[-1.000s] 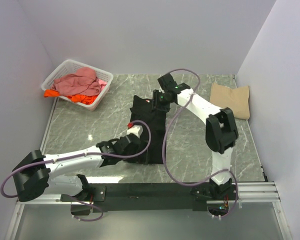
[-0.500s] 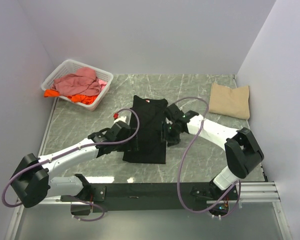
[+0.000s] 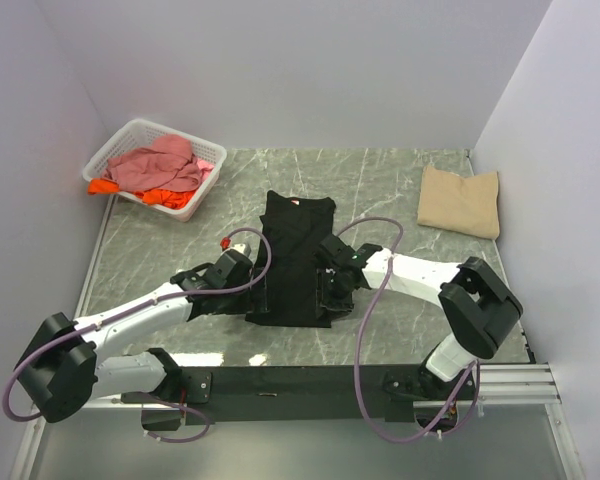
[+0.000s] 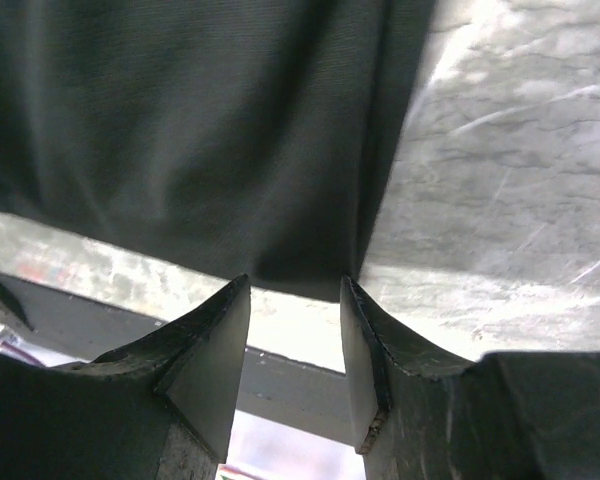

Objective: Fold and stack the t-shirts
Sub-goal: Fold the tshirt

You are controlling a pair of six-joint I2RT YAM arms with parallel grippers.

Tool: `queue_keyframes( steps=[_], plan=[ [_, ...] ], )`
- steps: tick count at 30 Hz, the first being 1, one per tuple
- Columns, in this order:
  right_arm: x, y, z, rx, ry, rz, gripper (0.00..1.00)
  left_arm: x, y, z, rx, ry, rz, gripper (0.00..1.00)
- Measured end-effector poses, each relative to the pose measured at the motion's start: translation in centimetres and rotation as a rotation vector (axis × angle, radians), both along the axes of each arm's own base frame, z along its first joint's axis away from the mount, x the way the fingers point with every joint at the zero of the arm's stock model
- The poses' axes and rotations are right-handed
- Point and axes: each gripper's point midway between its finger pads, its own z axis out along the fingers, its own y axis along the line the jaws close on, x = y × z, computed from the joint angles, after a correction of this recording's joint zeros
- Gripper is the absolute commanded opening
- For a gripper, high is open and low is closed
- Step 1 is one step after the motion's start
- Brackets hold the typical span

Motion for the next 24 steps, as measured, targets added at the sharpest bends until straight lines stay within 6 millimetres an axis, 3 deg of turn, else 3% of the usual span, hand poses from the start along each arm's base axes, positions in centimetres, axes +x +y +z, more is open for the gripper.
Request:
queue_keyframes(
  steps=[16, 20, 24],
  plan=[
    [-0.6, -0.6, -1.9, -0.034, 0.036, -0.026, 0.44, -0.2, -0.1, 0.3, -0.019, 0.0, -0.006, 0.99],
    [-0.9, -0.2, -2.1, -0.015, 0.053, -0.028, 0.33, -0.2, -0.1, 0.3, -0.018, 0.002, -0.006, 0.99],
    [-1.2, 0.0, -2.3, -0.005, 0.069, -0.028, 0.14, -0.5, 0.1, 0.2, -0.012, 0.014, 0.001, 0.97]
  ],
)
